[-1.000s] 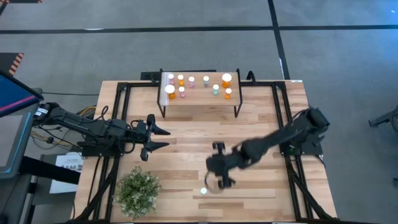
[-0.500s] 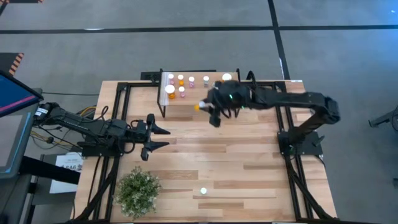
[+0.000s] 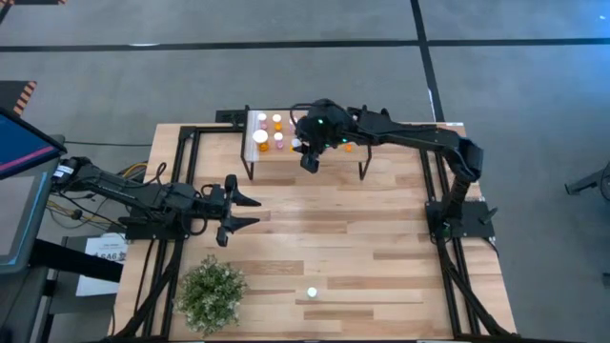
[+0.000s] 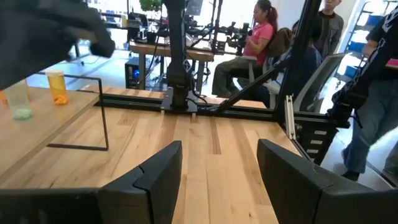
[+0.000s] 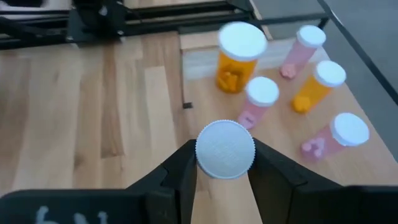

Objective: Pick and place medicine bottles onto shelf by color
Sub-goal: Put the small orange pill bottle on the shelf

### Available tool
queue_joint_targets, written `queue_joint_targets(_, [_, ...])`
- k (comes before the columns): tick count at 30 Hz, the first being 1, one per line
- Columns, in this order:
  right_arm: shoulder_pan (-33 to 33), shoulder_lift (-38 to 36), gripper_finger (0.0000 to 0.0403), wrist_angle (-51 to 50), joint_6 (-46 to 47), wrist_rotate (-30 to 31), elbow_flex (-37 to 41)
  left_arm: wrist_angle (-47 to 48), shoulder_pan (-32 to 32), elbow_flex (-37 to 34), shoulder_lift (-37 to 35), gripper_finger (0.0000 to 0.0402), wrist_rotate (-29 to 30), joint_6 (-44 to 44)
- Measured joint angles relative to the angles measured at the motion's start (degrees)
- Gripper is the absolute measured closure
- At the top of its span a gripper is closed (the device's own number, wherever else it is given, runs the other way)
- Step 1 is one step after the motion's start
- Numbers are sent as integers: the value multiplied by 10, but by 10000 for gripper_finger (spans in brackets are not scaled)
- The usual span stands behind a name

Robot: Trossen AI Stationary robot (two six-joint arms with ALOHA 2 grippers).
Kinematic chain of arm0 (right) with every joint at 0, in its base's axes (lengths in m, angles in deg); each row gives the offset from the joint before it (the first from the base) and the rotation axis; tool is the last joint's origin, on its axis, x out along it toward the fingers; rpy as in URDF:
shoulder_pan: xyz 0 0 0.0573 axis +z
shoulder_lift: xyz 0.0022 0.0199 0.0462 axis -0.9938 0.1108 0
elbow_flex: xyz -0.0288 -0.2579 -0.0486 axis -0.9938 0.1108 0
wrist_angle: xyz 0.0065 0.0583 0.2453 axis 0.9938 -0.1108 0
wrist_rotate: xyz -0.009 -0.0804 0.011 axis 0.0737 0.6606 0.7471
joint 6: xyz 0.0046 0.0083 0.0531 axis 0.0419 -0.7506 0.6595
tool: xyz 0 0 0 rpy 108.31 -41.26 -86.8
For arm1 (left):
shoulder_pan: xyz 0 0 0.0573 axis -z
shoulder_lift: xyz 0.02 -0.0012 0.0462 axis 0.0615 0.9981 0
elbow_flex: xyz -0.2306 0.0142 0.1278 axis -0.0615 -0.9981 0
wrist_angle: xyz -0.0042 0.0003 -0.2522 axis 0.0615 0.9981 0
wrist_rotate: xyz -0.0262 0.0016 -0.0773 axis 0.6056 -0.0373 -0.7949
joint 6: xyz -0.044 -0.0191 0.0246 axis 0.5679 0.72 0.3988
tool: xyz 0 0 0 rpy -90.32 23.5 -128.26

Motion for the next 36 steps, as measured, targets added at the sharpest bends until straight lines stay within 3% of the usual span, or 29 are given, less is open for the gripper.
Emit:
queue_joint_targets(8, [-35,60,249,-43,-1,0,-44,2,0,0,0,205,0,0])
queue_joint_targets(21, [-55,71,242,-66,0,0,-45,4,0,0,0,205,0,-1])
queue_joint_targets(36, [-56,71,170,-62,16,0,-45,4,0,0,0,205,0,-1])
